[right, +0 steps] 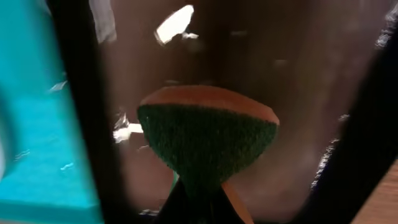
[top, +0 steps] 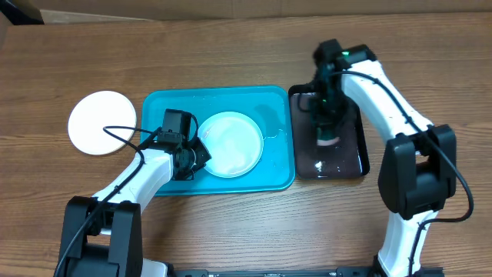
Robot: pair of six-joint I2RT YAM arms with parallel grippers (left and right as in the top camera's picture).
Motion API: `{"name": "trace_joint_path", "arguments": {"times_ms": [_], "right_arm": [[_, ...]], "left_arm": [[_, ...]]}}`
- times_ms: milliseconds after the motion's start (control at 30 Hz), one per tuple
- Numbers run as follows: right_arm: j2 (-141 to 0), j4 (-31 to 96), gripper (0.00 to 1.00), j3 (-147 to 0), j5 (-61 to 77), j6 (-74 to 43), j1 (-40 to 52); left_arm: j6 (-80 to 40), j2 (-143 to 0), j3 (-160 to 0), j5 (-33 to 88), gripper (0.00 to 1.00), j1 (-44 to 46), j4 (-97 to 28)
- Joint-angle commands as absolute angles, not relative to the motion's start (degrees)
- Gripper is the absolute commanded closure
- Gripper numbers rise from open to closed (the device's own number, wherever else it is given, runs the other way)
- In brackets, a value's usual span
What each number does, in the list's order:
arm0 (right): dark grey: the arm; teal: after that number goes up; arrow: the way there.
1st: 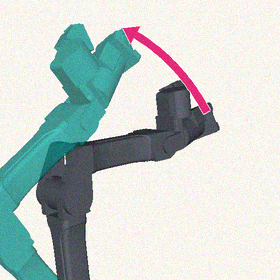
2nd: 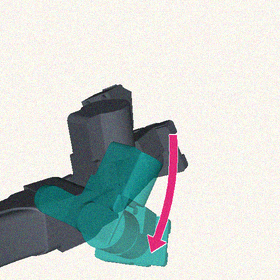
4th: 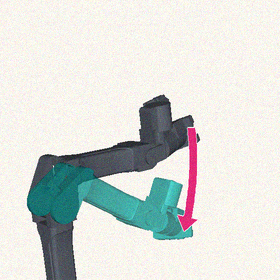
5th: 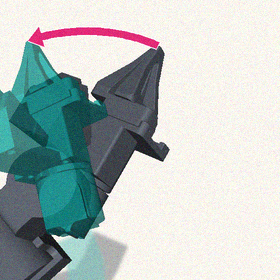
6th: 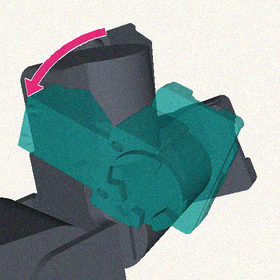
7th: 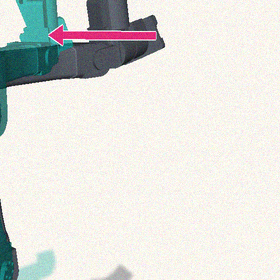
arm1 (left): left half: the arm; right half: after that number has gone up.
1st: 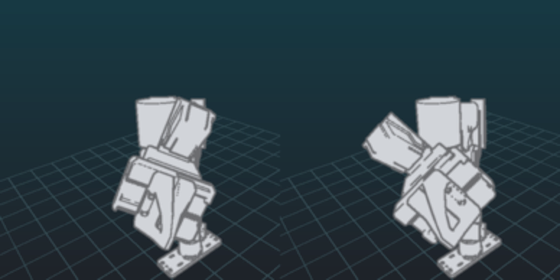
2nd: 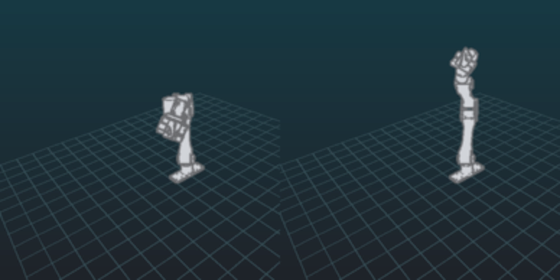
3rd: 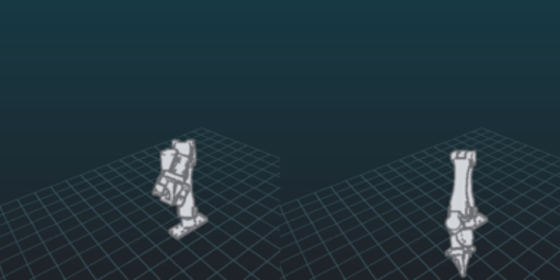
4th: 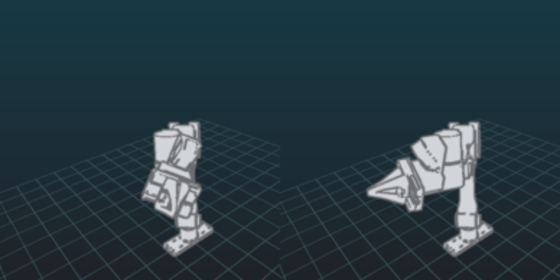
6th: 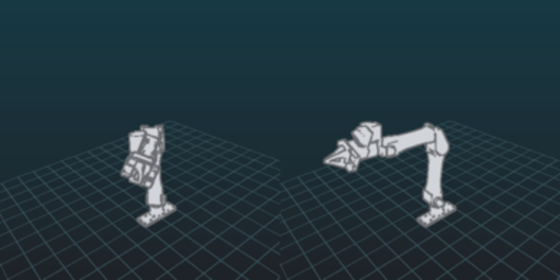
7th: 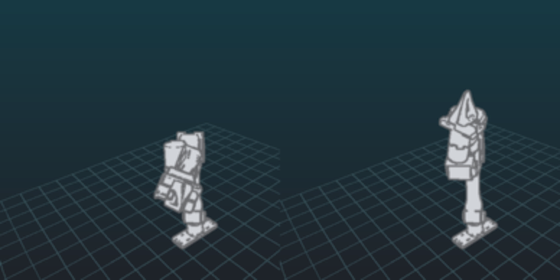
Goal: Clean dirty plates on tray and stack at the side
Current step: 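Return the sponge to the black tray and release it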
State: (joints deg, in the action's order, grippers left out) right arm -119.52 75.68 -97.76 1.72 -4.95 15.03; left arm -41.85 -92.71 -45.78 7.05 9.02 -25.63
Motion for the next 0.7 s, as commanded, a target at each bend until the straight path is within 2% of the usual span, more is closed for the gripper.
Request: {"name": "trace_joint_path", "arguments": {"times_ms": [0, 67, 100, 133, 167, 200, 233, 267, 467, 667], "right_arm": [[-118.10, 72.86, 0.96, -93.58, 0.05, -4.67, 14.09], [-118.10, 71.24, 0.96, -91.90, 0.03, -4.67, 13.76], [-118.10, 70.85, 0.91, -91.42, 0.03, -4.67, 13.74], [-118.10, 70.72, 0.80, -91.20, 0.03, -4.67, 13.74], [-118.10, 70.72, 0.65, -91.18, 0.03, -4.67, 13.74], [-118.10, 70.70, 0.41, -91.18, 0.05, -4.67, 13.74], [-118.10, 70.50, 0.26, -91.18, 0.05, -4.67, 13.74], [-118.10, 70.28, 0.22, -91.18, 0.03, -4.64, 13.74], [-118.08, 70.70, 0.23, -93.60, 0.16, -6.24, 12.64], [-118.06, 73.56, 0.23, -99.81, 0.27, -8.47, 7.79]], "left_arm": [[-41.17, -93.21, -45.25, 7.16, 0.96, 9.43, -25.47], [-41.17, -93.21, -45.25, 7.16, 0.96, 9.41, -25.47], [-41.17, -93.21, -45.25, 7.16, 0.96, 9.41, -25.47], [-41.17, -93.21, -45.25, 7.16, 0.96, 9.41, -25.47], [-41.17, -93.21, -45.25, 7.18, 0.96, 9.41, -25.47], [-41.17, -93.21, -45.25, 7.31, 0.96, 9.41, -25.43], [-41.17, -93.21, -45.25, 7.33, 0.96, 9.41, -25.43], [-41.19, -93.21, -45.25, 7.35, 0.96, 9.41, -25.43], [-41.10, -93.21, -45.25, 7.49, 0.94, 9.41, -25.41], [-40.01, -94.04, -45.25, 7.35, 0.77, 9.43, -24.97]]}}
